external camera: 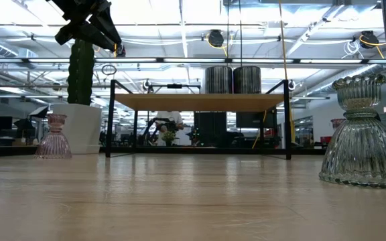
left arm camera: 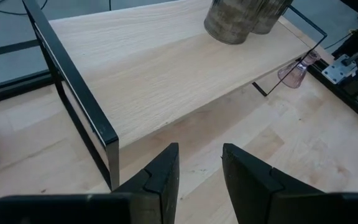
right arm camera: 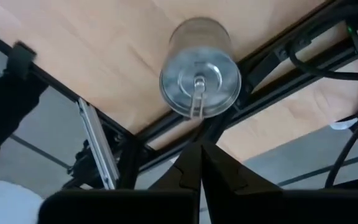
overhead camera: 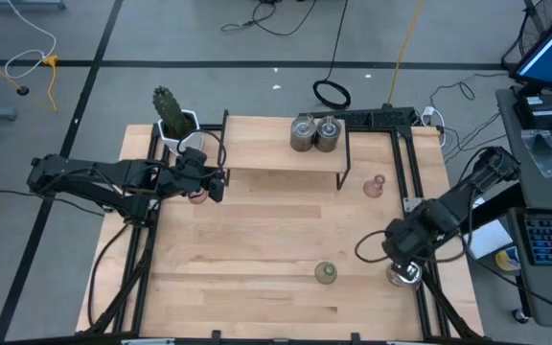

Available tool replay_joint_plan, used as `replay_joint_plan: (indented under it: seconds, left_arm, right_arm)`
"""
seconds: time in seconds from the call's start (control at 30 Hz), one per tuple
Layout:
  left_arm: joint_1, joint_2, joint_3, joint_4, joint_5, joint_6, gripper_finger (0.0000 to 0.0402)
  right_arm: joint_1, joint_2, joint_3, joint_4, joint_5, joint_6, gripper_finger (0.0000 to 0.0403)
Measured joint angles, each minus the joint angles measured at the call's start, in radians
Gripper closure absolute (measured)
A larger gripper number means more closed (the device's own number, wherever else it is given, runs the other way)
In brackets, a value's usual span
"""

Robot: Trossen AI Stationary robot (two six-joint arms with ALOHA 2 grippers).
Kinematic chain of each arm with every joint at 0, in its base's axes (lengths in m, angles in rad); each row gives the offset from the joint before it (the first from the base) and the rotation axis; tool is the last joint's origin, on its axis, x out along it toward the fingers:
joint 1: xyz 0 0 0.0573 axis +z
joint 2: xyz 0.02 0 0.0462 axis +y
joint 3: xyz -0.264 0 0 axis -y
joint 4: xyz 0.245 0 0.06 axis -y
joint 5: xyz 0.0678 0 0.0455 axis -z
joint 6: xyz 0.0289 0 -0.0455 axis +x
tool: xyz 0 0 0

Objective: Pick & Place candle stick holders
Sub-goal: Put the brown scented candle on the shelf

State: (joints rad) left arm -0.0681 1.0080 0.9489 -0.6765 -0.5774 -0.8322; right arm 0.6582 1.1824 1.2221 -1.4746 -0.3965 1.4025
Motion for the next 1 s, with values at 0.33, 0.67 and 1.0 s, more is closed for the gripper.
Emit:
replay_joint_plan:
  seconds: [0.33, 0.67, 1.0]
  left_arm:
    - [0.0, 0.0, 0.0, 0.0, -0.028, 0.0, 0.0279]
    - [0.001, 0.0, 0.0, 0.0, -0.028, 0.0, 0.0279]
    - [0.001, 0.0, 0.0, -0.002, -0.028, 0.0, 0.0279]
  right_arm:
    - [0.096, 0.0, 0.0, 0.007, 0.005, 0.055, 0.0343]
    - [0.123, -0.001, -0.008, 0.007, 0.008, 0.078, 0.0227]
    - [0.122, -0.001, -0.13, 0.023, -0.035, 0.08, 0.0101]
